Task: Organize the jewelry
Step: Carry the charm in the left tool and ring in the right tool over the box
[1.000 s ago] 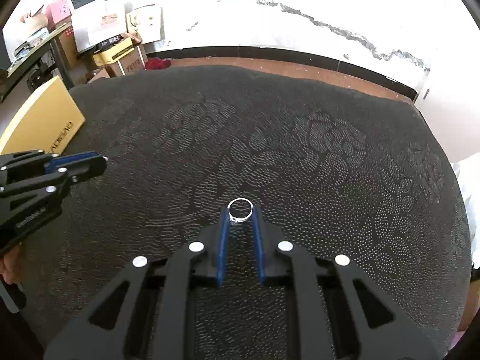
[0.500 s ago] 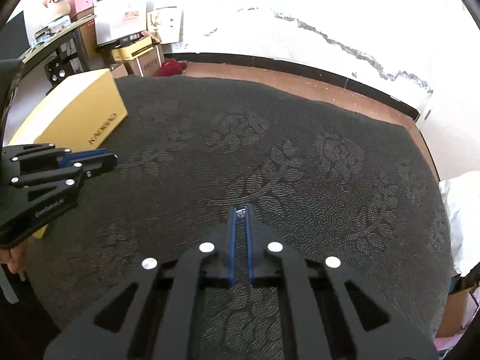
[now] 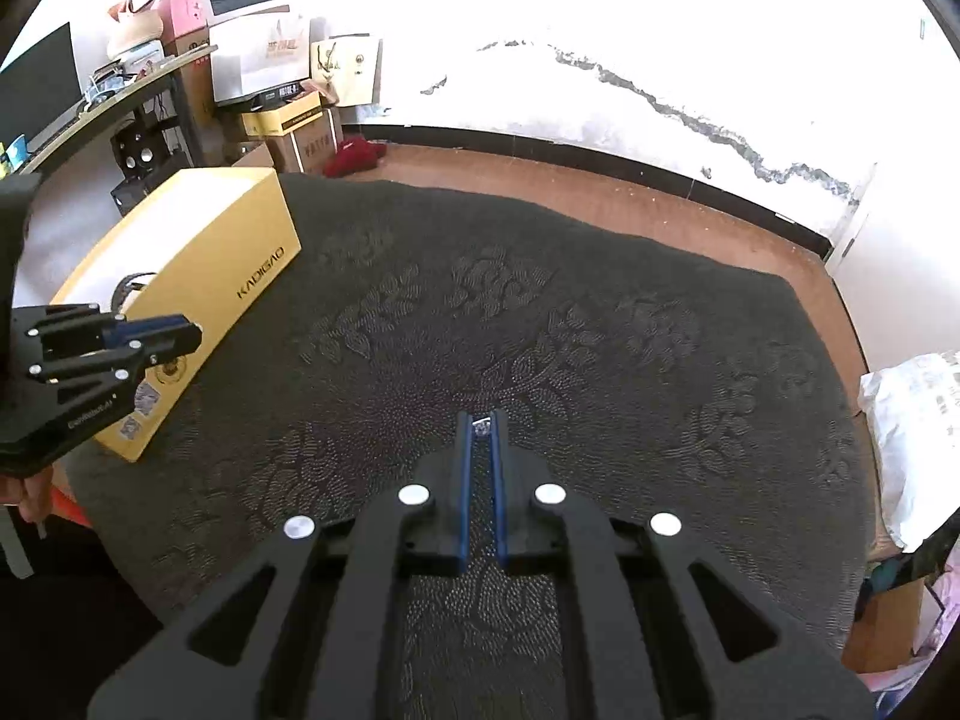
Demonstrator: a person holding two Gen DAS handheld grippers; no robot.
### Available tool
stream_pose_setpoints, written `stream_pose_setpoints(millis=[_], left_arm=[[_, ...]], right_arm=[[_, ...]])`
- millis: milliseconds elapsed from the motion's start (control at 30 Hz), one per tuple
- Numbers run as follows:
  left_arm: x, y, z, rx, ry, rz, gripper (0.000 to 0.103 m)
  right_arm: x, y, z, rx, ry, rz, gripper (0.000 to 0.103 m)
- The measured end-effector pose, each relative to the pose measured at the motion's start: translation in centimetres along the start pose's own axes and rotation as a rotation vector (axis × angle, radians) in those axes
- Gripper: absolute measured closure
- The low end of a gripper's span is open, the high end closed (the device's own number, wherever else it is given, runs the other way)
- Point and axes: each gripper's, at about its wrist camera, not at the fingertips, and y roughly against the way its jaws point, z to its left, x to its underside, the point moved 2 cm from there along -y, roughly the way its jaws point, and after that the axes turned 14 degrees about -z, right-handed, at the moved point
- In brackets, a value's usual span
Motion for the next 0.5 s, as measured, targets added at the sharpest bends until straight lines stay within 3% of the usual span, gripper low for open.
stream_pose_setpoints(millis=[200, 500], left_arm=[[-0.6, 2.3, 1.3, 0.003, 0.003, -0.017, 0.091], [-1.9, 7.0, 7.0, -0.073, 0.053, -0.061, 0.091]], right_arm=[[-2.1, 2.5, 2.7, -0.025, 0.034, -0.035, 0.097], [-6.2, 4.3, 10.9, -0.128, 0.11, -0.099, 0.097]])
